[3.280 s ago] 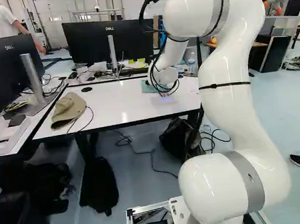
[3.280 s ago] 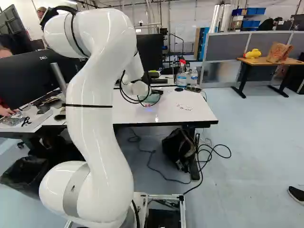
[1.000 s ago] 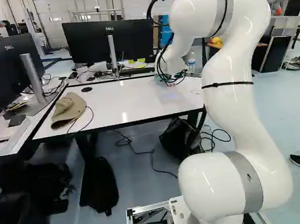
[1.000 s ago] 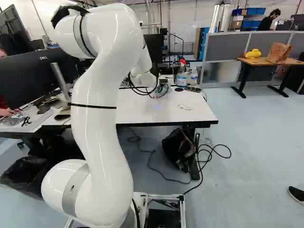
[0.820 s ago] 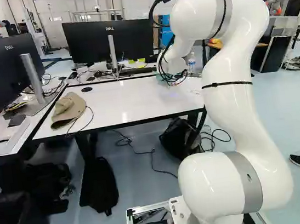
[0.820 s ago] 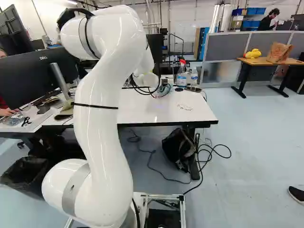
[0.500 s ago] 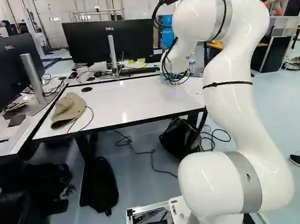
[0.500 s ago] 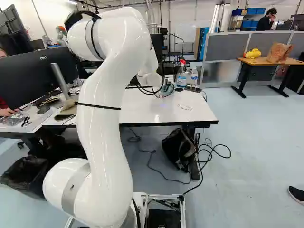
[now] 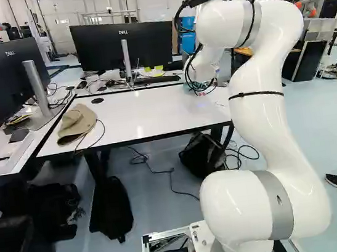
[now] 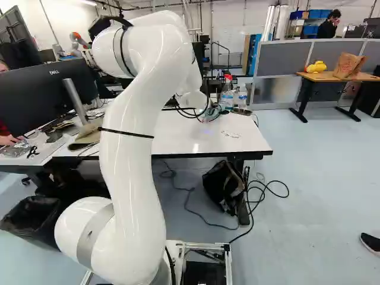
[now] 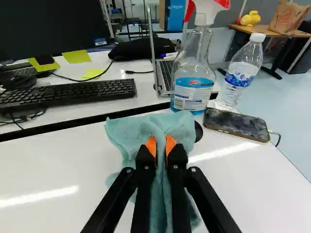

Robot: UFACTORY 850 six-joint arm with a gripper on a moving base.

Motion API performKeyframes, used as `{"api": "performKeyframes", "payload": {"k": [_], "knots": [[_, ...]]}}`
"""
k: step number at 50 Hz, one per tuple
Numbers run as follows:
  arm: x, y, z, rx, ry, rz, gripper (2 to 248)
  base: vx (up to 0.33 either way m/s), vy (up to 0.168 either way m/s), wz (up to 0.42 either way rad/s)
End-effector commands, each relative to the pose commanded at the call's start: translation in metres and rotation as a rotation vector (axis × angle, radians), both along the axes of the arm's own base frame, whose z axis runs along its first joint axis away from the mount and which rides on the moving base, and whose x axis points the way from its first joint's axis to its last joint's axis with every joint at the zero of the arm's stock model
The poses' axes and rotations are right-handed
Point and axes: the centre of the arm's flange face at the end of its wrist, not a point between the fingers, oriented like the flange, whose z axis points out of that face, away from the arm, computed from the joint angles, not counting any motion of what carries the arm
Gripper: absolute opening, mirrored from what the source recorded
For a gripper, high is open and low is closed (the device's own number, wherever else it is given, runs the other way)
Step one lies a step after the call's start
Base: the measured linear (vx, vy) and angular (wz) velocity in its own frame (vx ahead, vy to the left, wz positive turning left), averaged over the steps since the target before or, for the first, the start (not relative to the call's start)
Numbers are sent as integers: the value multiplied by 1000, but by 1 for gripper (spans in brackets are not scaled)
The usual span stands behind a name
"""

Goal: Clean the table with the green towel

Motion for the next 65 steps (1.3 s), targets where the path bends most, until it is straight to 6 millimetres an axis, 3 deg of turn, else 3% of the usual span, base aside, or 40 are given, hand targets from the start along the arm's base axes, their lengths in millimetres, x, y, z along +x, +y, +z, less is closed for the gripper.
{"api": "performKeyframes", "payload": {"k": [65], "knots": [[-11, 2, -17, 51, 217, 0, 42, 0, 0, 0]]}}
